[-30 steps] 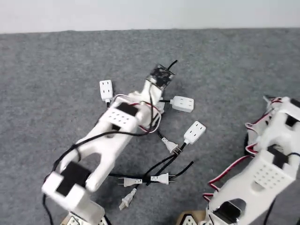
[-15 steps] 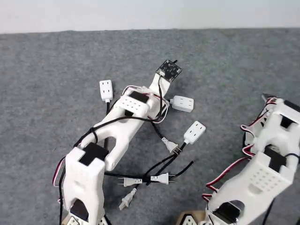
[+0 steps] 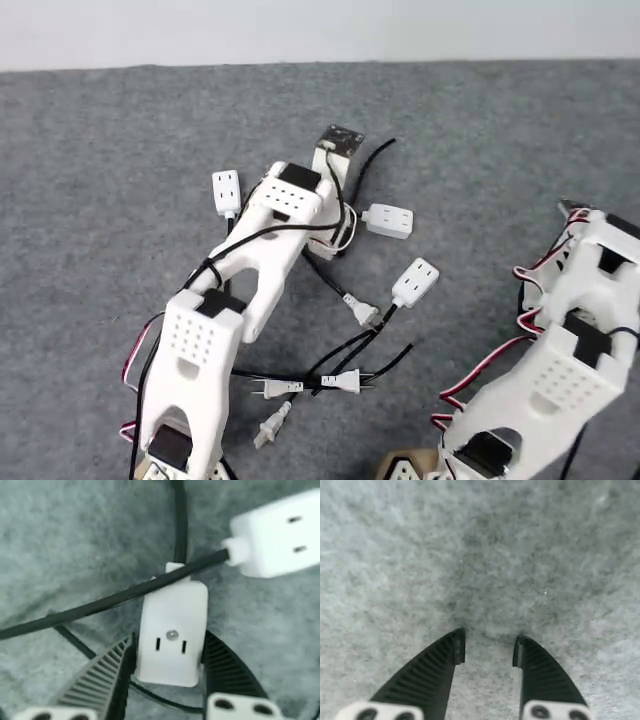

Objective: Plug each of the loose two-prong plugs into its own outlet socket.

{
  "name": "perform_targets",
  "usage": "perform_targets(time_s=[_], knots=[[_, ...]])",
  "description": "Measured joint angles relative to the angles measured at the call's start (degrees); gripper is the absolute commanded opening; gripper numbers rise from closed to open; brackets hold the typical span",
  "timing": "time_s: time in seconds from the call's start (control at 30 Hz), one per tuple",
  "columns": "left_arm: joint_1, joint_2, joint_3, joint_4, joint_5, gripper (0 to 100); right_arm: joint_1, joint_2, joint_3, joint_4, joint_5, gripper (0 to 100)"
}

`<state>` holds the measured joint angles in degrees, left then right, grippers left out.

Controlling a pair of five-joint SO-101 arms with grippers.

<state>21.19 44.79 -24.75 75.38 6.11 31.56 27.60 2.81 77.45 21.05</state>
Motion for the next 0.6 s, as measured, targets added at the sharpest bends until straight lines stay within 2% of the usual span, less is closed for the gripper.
perform_targets(time_s=[0.1, 0.43, 0.6], knots=[[-0.1, 2.2, -3.6, 2.3, 0.4, 1, -0.1, 0.0, 0.0, 0.0, 0.0, 13.6], [-0.1, 3.7, -7.8, 7.1, 4.2, 1, -0.1, 0.0, 0.0, 0.0, 0.0, 13.6], [0.1, -5.5, -6.9, 14.4, 4.6, 1, -0.1, 0.0, 0.0, 0.0, 0.0, 13.6]])
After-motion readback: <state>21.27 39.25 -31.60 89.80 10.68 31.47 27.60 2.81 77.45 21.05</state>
